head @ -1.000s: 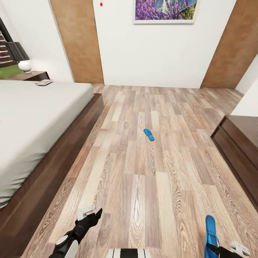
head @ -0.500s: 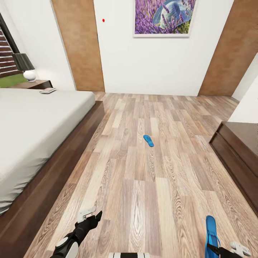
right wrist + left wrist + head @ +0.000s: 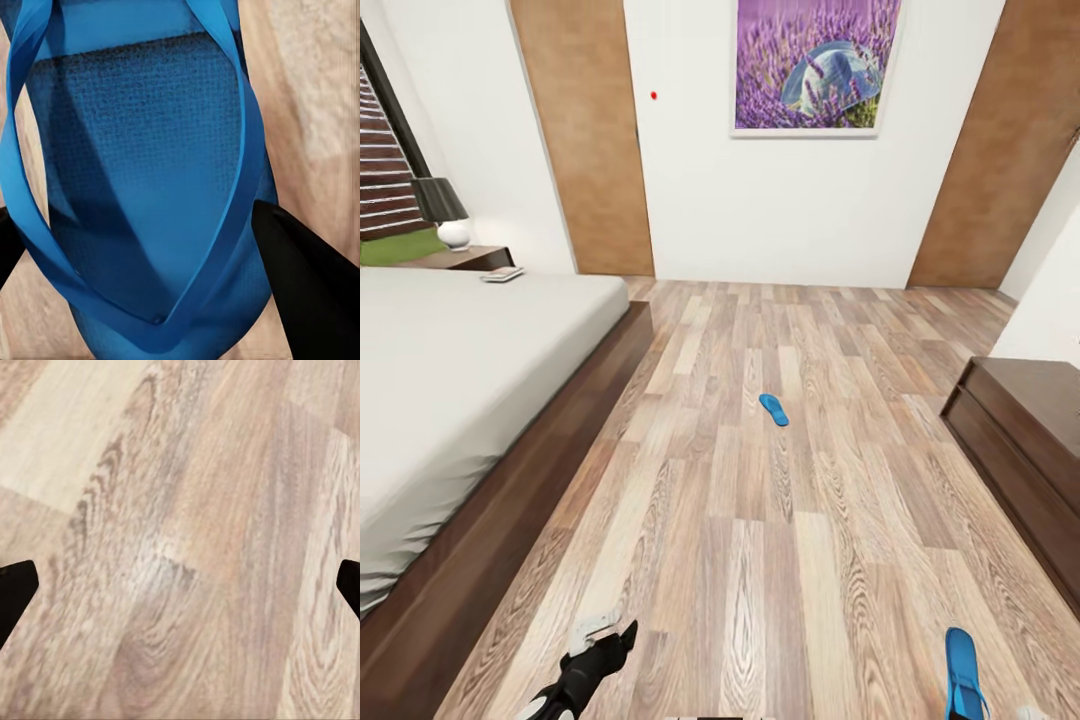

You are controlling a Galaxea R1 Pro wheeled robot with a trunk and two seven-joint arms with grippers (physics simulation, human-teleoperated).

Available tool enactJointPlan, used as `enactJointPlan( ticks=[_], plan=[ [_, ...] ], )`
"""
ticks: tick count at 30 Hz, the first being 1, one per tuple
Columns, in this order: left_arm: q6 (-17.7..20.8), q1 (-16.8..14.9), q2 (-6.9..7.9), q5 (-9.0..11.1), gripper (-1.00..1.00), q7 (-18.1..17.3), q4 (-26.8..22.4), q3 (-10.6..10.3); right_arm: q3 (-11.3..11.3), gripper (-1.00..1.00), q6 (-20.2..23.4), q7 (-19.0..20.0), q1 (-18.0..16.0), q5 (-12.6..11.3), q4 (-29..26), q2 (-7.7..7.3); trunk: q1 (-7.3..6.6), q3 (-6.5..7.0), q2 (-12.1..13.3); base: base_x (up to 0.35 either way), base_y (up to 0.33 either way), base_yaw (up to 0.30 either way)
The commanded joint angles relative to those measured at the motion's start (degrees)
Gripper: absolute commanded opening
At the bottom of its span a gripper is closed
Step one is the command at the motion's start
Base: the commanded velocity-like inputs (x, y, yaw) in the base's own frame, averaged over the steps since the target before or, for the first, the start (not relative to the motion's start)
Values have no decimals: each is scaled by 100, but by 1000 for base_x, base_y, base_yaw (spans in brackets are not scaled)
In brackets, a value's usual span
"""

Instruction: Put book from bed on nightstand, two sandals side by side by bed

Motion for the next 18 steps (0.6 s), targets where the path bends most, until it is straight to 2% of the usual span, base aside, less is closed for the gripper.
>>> enactJointPlan(
  ticks=[1, 6, 12, 18],
  plan=[
    [-68, -2, 6, 58, 100, -6, 61, -13, -24, -100, 12, 15, -3, -13, 24, 2, -4, 19, 0, 0, 0, 0],
    [-502, -2, 10, 56, 100, 2, 490, -12, -18, -100, -3, -131, -3, -13, 90, 15, -17, 129, 6, 0, 0, 0],
    [-603, -2, 4, 56, 100, 0, 718, -18, -17, -100, -9, -917, -3, -13, 102, 18, -32, 262, 14, 0, 0, 0],
    [-618, -2, 2, 55, 100, 1, 744, -21, -20, -100, -9, -1067, -3, -13, 111, 26, -48, 395, 23, 0, 0, 0]
  ],
)
